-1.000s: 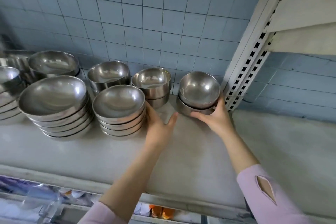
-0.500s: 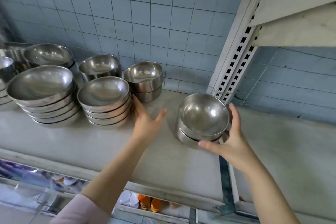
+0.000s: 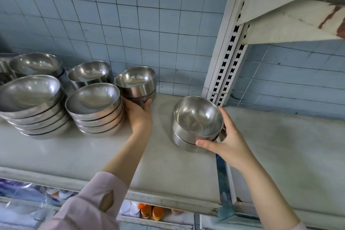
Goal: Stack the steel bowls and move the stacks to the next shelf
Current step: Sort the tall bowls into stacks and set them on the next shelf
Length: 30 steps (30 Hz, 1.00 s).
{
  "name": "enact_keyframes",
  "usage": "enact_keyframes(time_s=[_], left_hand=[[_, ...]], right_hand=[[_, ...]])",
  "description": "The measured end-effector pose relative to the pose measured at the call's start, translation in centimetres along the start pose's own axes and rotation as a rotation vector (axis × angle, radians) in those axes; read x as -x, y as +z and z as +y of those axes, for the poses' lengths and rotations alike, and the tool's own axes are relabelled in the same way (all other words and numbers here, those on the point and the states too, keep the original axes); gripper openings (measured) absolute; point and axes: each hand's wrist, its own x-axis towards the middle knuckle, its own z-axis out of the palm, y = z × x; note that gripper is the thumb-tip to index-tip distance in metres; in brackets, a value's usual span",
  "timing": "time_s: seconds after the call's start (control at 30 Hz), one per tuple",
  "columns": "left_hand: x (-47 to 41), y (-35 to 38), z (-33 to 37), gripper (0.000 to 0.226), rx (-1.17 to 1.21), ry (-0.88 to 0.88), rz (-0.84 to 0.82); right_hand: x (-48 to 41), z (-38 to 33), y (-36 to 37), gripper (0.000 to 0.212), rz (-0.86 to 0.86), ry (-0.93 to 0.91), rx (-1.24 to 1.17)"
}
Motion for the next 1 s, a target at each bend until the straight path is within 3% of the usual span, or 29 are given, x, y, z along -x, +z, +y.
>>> enact_keyframes(time_s=[0.3,0.4,0.57,0.73,1.0], left_hand=[[4.3,-3.7,-2.0,0.092,0.164,0.134,-0.243],[4.6,-5.2,-2.4,0.103,0.138,0.106,-0.302],[4.7,-5.5,-0.6,0.128,0.051,0.195,-0.343],[4.2,-5.5,1.1,0.121,0.109,0.217,-0.294],[5.1,-7.3,2.5,0.114,0.241,0.394,-0.308]], right_hand=[[0.0,0.0,-1.8,0.135,-0.076,0.041,-0.018],[0.7,0.8,-0.3,0.141,-0.092,0.050,-0.130],[2.2,2.2,2.6,0.104,0.168,-0.022,-0.098],[4.2,2.2,4.6,0.101,0.250,-0.019,-0.139],[5.9,1.1,7.0,0.108,0.336,0.030,-0.134]])
